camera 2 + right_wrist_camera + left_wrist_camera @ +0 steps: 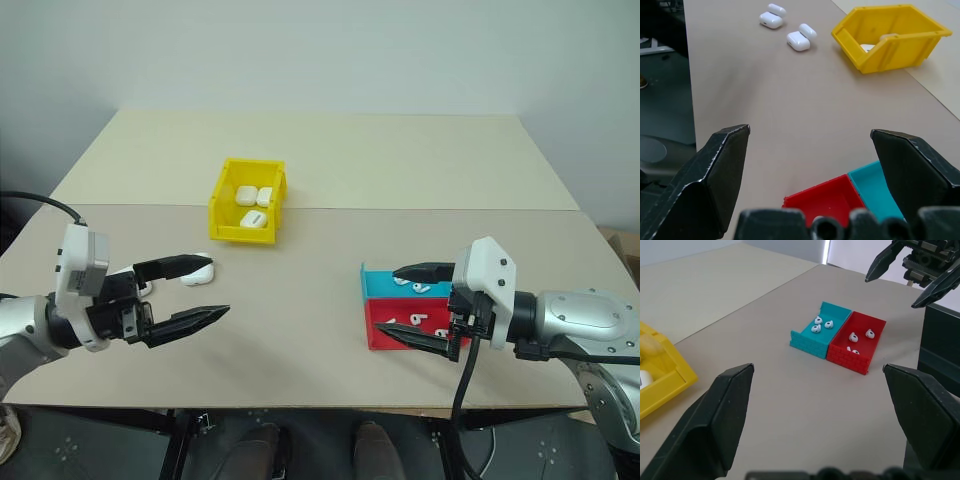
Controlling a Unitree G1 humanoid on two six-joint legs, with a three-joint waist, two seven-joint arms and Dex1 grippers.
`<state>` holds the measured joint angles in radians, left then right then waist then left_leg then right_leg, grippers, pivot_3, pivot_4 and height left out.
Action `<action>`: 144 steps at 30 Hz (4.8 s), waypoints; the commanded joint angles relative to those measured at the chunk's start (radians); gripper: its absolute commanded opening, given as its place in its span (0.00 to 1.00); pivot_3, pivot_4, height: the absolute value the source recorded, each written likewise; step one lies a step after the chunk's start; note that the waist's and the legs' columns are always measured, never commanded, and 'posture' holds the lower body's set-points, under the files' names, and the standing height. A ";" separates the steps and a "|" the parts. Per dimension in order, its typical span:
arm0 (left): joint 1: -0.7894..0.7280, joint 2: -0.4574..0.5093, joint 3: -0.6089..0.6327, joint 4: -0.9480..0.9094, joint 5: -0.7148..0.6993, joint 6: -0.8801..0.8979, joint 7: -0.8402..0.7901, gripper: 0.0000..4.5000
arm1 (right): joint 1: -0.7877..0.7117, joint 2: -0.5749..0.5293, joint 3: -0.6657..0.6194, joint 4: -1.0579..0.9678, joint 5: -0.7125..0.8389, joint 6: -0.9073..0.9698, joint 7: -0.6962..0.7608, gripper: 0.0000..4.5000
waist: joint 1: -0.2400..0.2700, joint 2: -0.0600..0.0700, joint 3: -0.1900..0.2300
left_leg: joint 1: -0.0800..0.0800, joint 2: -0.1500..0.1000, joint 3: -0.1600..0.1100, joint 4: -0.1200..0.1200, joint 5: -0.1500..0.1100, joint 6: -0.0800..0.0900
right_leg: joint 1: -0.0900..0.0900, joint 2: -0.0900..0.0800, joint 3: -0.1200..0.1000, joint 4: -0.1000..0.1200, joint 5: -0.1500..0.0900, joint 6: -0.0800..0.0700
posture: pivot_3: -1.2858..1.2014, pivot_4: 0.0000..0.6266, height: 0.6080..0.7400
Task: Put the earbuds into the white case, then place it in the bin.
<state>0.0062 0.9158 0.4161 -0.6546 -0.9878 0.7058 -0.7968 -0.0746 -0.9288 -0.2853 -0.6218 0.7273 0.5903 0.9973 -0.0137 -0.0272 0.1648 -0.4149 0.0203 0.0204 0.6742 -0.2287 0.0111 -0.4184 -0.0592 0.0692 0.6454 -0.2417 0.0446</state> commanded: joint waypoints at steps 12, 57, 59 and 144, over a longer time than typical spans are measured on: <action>-0.106 0.045 -0.044 -0.032 0.010 0.143 0.247 1.00 | -0.034 -0.007 -0.004 -0.001 0.006 -0.014 -0.014 1.00 | 0.001 0.000 0.000 | 0.000 0.000 -0.001 0.000 0.000 0.000 | 0.000 0.000 0.000 0.000 0.000 0.000 | 0.52 0.24 1.00; -0.841 0.336 -0.525 0.786 -0.784 0.864 1.397 1.00 | -0.014 0.007 0.004 -0.024 0.001 -0.008 -0.064 1.00 | 0.001 -0.005 0.002 | -0.001 -0.002 -0.011 0.000 0.000 -0.001 | -0.002 -0.002 0.000 0.003 0.000 0.001 | 0.52 0.24 1.00; -0.853 0.333 -0.557 0.790 -0.841 0.835 1.443 1.00 | -0.014 0.008 0.005 -0.026 0.002 -0.010 -0.066 1.00 | 0.002 -0.005 0.002 | -0.001 -0.002 -0.011 0.000 0.000 -0.001 | -0.002 -0.002 0.000 0.003 0.000 0.001 | 0.52 0.24 1.00; -0.972 -0.312 -0.437 1.177 -0.732 0.639 2.032 1.00 | 0.021 0.001 -0.015 -0.072 0.013 -0.014 -0.078 1.00 | 0.025 -0.006 0.001 | -0.001 -0.006 -0.013 0.001 0.002 -0.004 | -0.001 -0.003 -0.001 0.003 0.000 0.001 | 0.52 0.24 1.00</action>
<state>-0.9388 0.6059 -0.0433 0.5176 -1.7485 1.3346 1.2628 -0.0547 -0.9175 -0.2596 -0.6645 0.7289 0.5909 0.9163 0.0112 -0.0328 0.1662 -0.4161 0.0144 0.0070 0.6750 -0.2267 0.0069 -0.4192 -0.0623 0.0682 0.6480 -0.2413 0.0456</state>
